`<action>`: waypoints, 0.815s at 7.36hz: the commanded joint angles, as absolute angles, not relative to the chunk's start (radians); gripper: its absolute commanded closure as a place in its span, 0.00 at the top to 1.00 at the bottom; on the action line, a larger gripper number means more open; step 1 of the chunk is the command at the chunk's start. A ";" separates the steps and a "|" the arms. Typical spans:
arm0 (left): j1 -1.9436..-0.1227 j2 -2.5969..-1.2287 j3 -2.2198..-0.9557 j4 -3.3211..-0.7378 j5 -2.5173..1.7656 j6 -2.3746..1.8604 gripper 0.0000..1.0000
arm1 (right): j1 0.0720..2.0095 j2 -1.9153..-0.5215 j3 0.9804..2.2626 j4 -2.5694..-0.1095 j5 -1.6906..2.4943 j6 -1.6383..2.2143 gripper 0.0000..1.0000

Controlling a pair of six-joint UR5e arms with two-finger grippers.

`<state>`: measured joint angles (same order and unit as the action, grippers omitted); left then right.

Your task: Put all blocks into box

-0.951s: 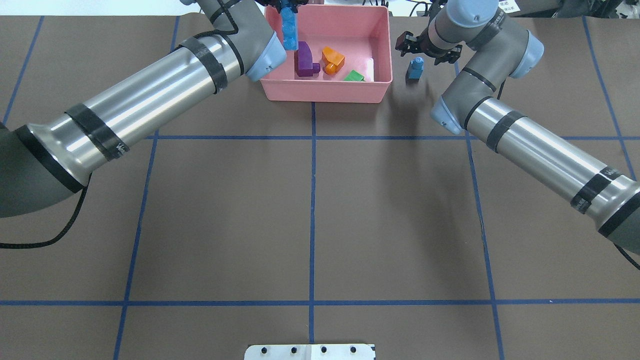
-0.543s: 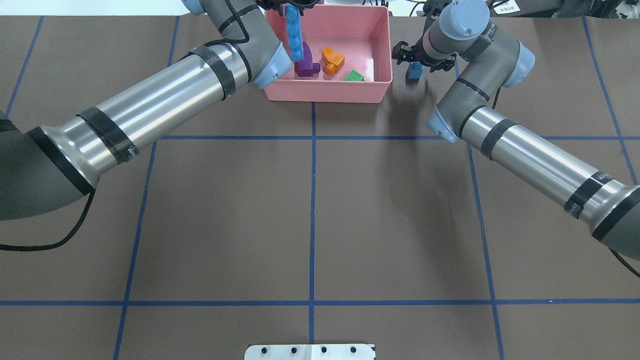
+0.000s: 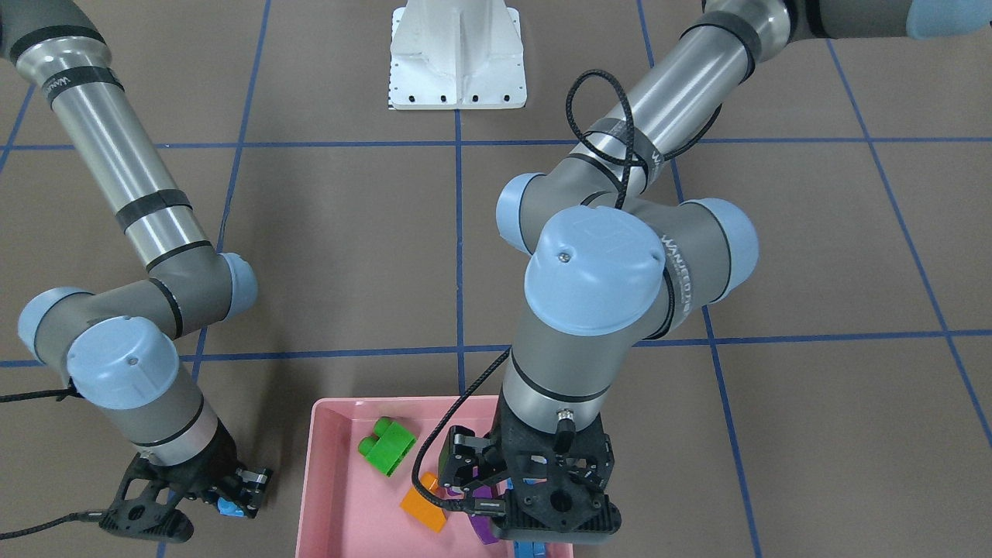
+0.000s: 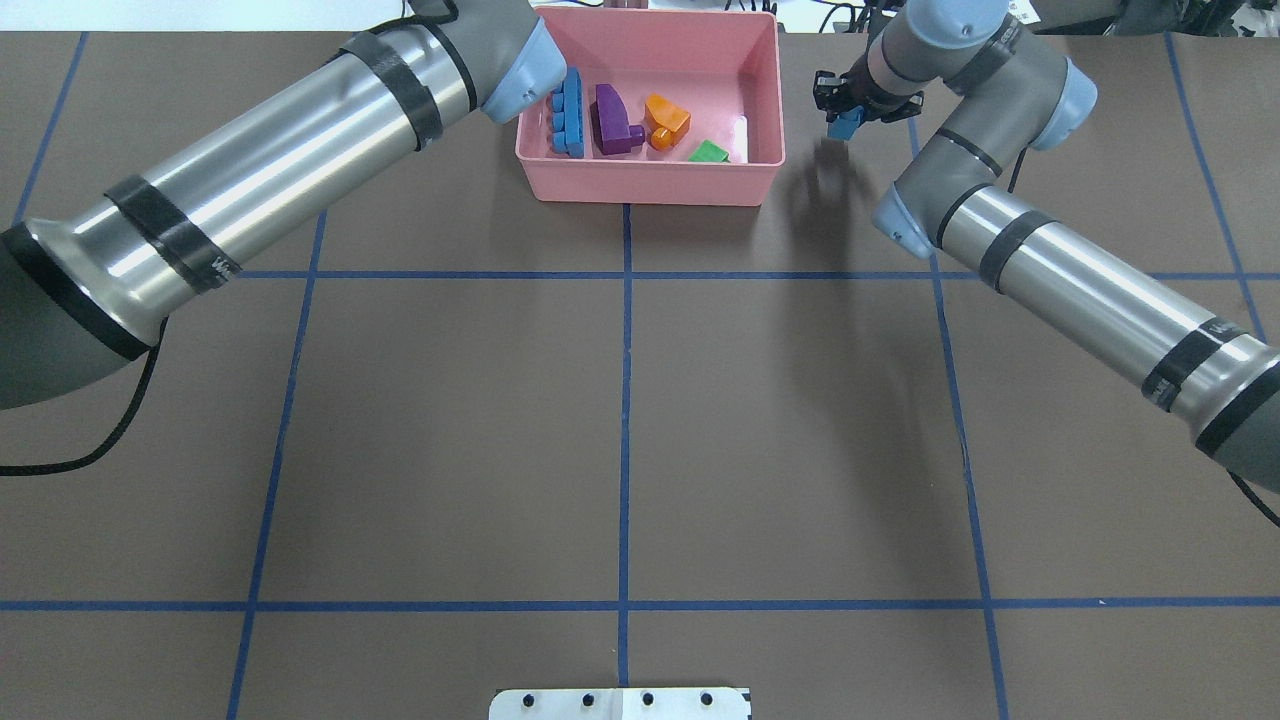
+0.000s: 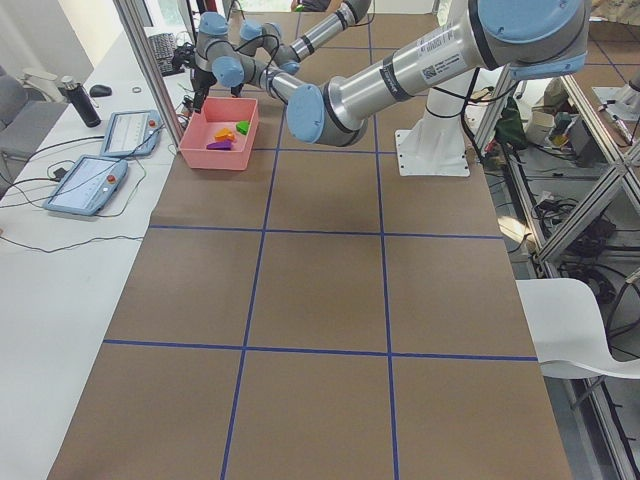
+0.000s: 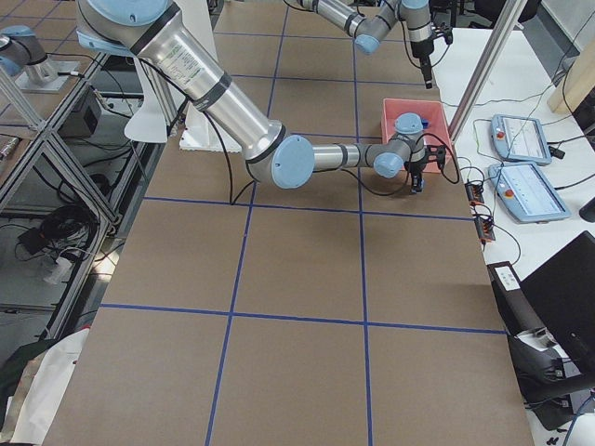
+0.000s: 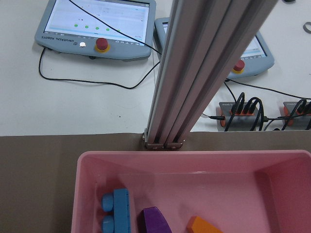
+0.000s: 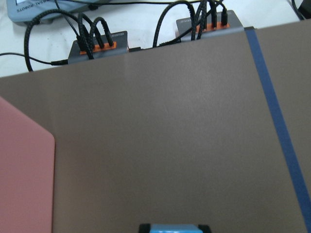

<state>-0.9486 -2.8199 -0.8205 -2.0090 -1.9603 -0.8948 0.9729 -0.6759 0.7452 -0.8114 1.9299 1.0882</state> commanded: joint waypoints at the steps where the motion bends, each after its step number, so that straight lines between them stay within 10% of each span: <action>1: -1.011 -2.629 -1.109 -1.780 -2.038 -0.714 1.00 | 1.037 -0.568 0.775 -0.962 1.982 1.065 0.00; 3: -1.141 -2.344 -1.373 -1.634 -2.083 -0.356 1.00 | 1.004 -0.460 0.775 -1.078 1.970 1.151 0.00; 6: -1.362 -2.082 -1.433 -1.591 -2.291 -0.114 1.00 | 0.858 -0.423 0.776 -1.074 1.842 1.247 0.00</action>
<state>-1.2702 -2.1843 -1.4146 -1.6012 -2.2015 -0.1842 0.9089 -0.4345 0.7750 -1.0734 1.8729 1.2250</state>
